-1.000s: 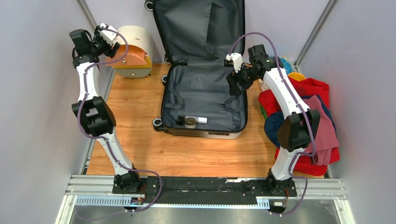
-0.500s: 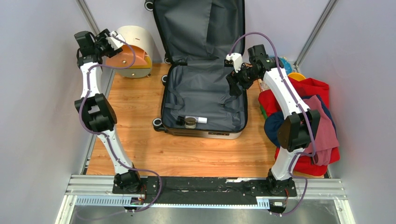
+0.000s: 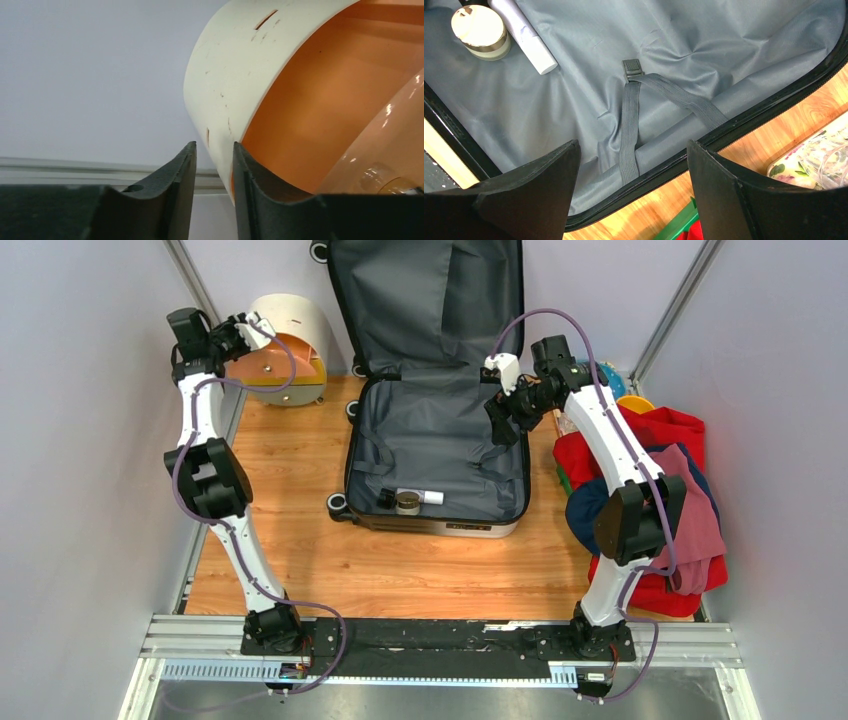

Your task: Open, take out, and arrange the luggage

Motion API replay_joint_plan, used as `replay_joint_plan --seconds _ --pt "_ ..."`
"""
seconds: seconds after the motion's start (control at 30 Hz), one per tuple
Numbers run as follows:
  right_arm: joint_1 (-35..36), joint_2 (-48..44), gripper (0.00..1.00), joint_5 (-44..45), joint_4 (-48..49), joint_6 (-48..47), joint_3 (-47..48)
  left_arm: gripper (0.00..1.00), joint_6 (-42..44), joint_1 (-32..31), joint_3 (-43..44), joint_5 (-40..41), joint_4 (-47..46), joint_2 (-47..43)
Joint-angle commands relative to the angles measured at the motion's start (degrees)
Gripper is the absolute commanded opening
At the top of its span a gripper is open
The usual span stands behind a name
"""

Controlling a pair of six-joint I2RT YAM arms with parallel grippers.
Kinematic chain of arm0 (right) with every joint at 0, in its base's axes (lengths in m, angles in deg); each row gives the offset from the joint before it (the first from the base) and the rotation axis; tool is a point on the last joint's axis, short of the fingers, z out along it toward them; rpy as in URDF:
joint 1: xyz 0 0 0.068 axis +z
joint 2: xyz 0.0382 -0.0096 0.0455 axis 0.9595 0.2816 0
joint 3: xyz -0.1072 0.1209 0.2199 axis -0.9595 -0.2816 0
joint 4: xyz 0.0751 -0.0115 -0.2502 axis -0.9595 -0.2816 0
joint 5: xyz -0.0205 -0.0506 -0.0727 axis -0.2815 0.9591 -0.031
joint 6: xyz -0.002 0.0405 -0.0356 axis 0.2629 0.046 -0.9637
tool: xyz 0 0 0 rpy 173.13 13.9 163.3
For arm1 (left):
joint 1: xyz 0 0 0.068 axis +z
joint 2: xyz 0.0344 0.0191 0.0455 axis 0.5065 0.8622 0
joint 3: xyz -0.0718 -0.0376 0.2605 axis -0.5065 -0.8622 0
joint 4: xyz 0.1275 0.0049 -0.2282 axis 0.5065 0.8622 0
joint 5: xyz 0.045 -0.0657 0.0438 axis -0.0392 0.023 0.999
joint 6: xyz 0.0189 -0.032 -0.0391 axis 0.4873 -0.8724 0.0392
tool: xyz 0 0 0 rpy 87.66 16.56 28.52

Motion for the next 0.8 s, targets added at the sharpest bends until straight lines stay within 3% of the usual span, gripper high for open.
replay_joint_plan --seconds 0.0,0.07,0.4,0.77 --pt "-0.4 -1.1 0.81 0.1 1.7 1.2 1.2 0.34 0.8 -1.8 -1.3 1.0 -10.9 1.7" --pt "-0.6 -1.0 0.81 0.1 1.7 1.3 1.3 0.0 -1.2 -1.9 -3.0 0.8 -14.0 0.4" --pt "-0.4 -1.6 0.81 -0.3 2.0 1.4 0.3 0.0 -5.4 -1.1 -10.8 0.2 -15.0 -8.0" --pt "-0.5 -1.4 0.8 -1.0 2.1 1.5 0.3 0.0 -26.7 1.3 -11.9 0.9 -17.5 -12.4"
